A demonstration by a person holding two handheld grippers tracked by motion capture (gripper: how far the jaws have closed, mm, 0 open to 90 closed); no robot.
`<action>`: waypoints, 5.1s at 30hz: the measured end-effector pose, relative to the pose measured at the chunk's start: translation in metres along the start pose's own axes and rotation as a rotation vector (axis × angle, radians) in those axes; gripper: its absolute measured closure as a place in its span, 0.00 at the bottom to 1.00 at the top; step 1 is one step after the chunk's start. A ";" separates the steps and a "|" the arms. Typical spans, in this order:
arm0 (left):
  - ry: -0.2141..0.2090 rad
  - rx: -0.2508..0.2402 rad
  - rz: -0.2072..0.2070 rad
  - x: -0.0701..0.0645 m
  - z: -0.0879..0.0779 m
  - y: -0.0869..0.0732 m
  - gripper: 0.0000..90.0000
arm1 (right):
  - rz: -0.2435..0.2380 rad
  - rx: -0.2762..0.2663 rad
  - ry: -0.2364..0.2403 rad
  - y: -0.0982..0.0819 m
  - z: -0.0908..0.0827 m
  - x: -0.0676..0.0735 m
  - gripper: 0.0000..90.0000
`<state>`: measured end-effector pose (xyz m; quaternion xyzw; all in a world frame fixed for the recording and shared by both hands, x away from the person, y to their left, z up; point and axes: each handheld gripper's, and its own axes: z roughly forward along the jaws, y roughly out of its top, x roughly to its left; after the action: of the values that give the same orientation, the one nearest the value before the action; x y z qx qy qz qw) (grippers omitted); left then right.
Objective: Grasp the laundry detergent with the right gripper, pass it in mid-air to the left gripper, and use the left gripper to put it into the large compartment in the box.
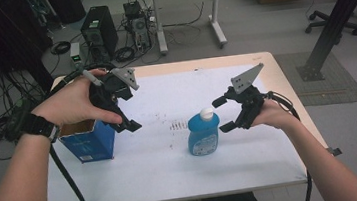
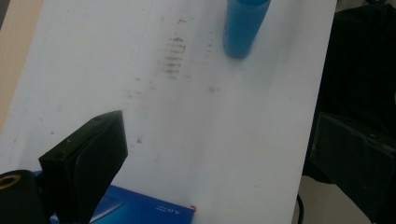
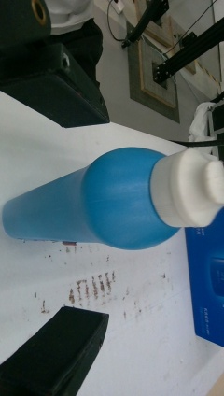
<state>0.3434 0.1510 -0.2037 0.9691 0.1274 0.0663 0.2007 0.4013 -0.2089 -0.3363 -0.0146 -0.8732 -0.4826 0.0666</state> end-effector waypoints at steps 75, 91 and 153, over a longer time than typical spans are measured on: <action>-0.012 0.003 0.019 0.001 0.005 0.002 0.06 | -0.032 -0.076 0.012 -0.018 0.051 -0.002 0.17; -0.012 0.003 0.021 0.001 0.005 0.003 0.06 | -0.050 -0.073 0.022 -0.019 0.051 -0.001 0.25; 0.053 -0.020 0.078 -0.017 -0.035 0.052 0.04 | -0.194 0.023 -0.025 0.132 0.034 0.036 0.47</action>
<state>0.3320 0.1129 -0.1524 0.9692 0.0941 0.1011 0.2040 0.3738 -0.1108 -0.2385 0.0650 -0.8766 -0.4767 0.0086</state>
